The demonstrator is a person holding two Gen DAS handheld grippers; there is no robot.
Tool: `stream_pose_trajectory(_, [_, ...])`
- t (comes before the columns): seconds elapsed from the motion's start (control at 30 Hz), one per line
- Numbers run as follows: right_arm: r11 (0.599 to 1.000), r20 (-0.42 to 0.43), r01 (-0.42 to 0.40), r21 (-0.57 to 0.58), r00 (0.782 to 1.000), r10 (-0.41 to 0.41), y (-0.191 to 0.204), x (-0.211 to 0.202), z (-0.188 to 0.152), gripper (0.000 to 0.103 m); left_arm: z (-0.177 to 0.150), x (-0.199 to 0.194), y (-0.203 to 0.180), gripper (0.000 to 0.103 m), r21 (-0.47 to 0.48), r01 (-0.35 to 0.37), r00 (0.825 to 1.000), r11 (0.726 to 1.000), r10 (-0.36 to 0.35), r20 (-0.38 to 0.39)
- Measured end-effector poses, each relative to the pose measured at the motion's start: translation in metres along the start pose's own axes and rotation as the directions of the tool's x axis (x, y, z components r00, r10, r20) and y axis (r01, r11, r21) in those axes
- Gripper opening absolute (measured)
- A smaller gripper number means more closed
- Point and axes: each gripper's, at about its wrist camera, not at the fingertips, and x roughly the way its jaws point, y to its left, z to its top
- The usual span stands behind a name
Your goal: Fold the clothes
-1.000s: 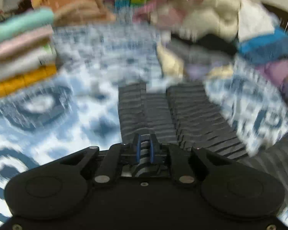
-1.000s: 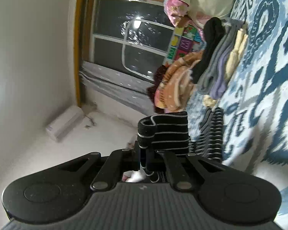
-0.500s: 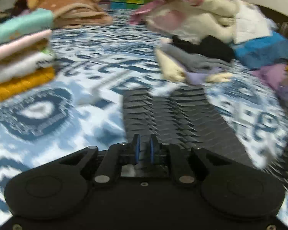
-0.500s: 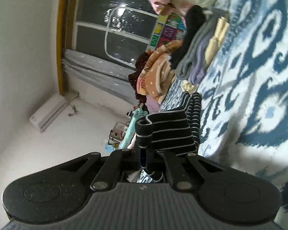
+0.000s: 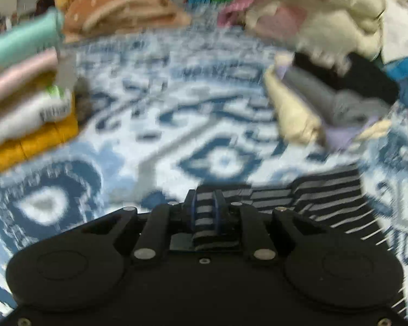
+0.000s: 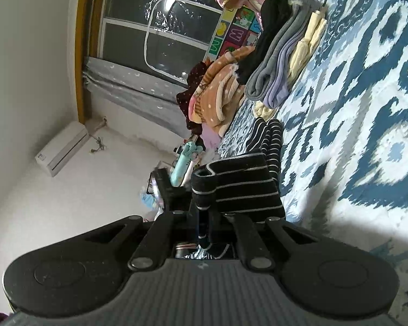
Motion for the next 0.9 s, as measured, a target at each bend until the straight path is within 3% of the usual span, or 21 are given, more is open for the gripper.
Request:
stream_pose_trajectory(0.13, [1.000,0.026,0.006,-0.016,1.000,-0.006,0.002,0.000,0.003,0.010,-0.011,0.025,-0.009,0.010,0.093,-0.021,0.998,0.995,0.026,-0.056])
stream_pose_trajectory(0.2, [1.000,0.049,0.012,-0.021,0.999,-0.011,0.002,-0.002,0.006,0.010,-0.005,0.010,-0.007,0.010,0.095,-0.018,0.998,0.995,0.024,-0.056])
stream_pose_trajectory(0.3, [1.000,0.104,0.003,0.000,0.995,-0.003,0.001,-0.006,0.012,0.010,-0.012,-0.052,0.008,0.010,0.015,0.038,0.998,0.999,-0.039,0.053])
stream_pose_trajectory(0.47, [0.999,0.147,-0.031,-0.009,0.989,0.032,0.006,-0.010,0.018,0.010,-0.080,-0.158,0.020,0.010,-0.011,0.074,0.992,0.997,-0.072,0.103])
stream_pose_trajectory(0.6, [0.999,0.167,-0.040,-0.010,0.985,0.041,0.009,-0.008,0.020,0.010,-0.141,-0.208,0.012,0.009,-0.043,0.108,0.991,0.993,-0.104,0.088])
stream_pose_trajectory(0.73, [1.000,0.186,-0.017,-0.006,0.982,0.018,0.009,-0.003,0.021,0.010,-0.189,-0.208,-0.006,0.009,-0.079,0.114,0.993,0.990,-0.114,-0.005])
stream_pose_trajectory(0.8, [1.000,0.203,-0.005,0.002,0.979,0.005,0.007,-0.001,0.021,0.010,-0.202,-0.203,-0.015,0.007,-0.044,0.056,0.997,0.997,-0.058,-0.053])
stream_pose_trajectory(0.9, [1.000,0.232,0.003,0.026,0.973,-0.009,0.004,-0.001,0.021,0.010,-0.206,-0.230,-0.011,0.007,-0.115,0.028,0.999,0.993,-0.023,0.048])
